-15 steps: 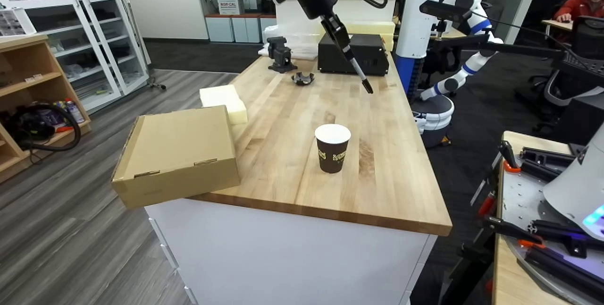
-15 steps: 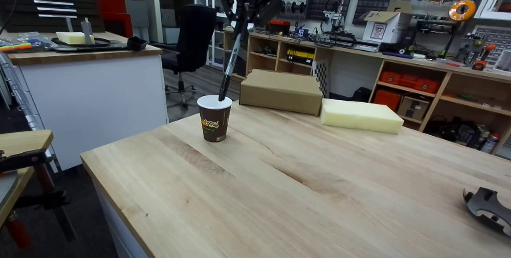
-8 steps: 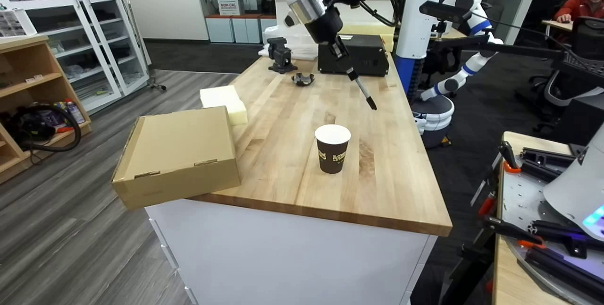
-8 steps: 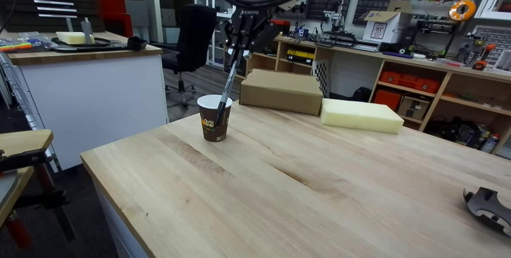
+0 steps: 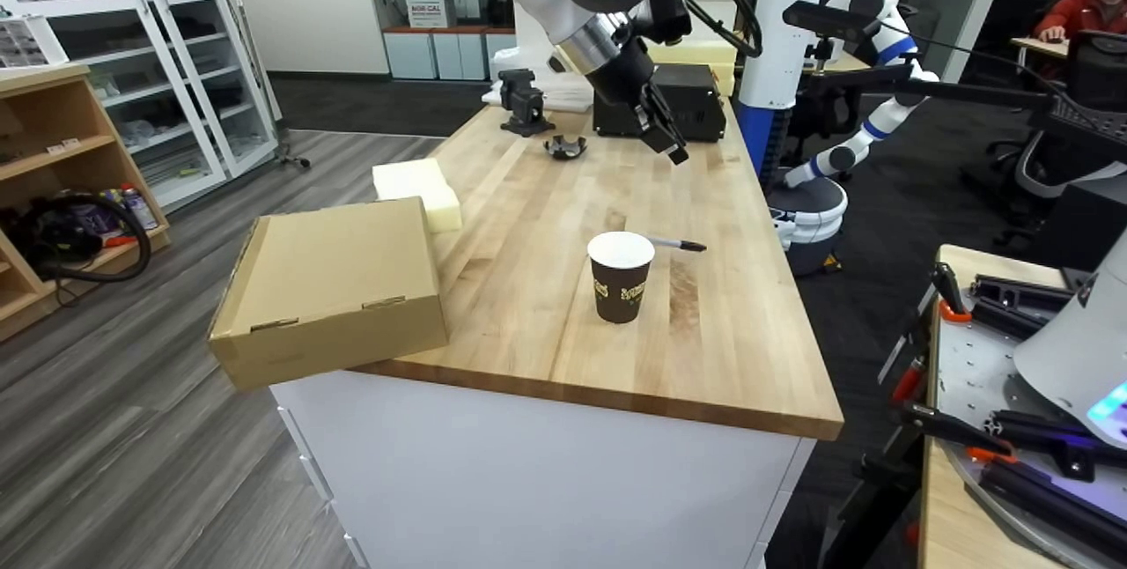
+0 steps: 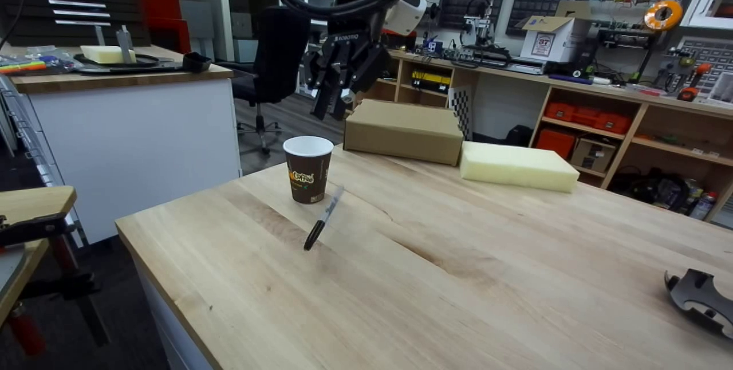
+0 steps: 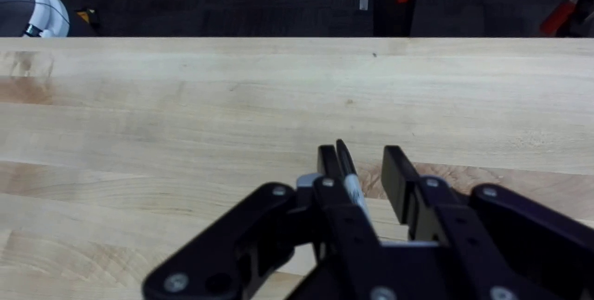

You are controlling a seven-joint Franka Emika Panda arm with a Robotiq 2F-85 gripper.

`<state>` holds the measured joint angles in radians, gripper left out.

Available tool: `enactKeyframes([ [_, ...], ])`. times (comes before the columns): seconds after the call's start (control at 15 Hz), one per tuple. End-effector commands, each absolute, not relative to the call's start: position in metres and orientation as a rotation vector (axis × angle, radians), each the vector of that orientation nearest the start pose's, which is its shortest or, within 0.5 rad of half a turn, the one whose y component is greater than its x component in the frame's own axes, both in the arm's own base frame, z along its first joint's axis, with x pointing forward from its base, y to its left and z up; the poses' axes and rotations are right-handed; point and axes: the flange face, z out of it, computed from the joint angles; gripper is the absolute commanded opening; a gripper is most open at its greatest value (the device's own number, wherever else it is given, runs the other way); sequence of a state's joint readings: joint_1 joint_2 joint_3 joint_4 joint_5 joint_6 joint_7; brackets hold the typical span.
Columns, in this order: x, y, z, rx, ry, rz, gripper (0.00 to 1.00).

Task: Remove the black sharpie from the cup and put it on the table

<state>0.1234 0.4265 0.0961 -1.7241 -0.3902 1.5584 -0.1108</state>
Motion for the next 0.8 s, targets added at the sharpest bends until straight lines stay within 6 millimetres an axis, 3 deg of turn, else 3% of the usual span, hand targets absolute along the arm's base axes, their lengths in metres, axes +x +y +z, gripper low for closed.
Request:
enactKeyframes([
  [0.0,0.572,0.08,0.324,-3.331,-0.673,1.037,0.62],
  [0.33,0.566,0.085,0.332,-3.349,-0.68,0.982,0.95],
  [0.4,0.581,0.083,0.318,-3.304,-0.693,1.018,0.75],
  [0.6,0.578,0.087,0.325,-3.311,-0.701,1.001,0.94],
  [0.73,0.577,0.087,0.325,-3.311,-0.7,1.002,0.95],
])
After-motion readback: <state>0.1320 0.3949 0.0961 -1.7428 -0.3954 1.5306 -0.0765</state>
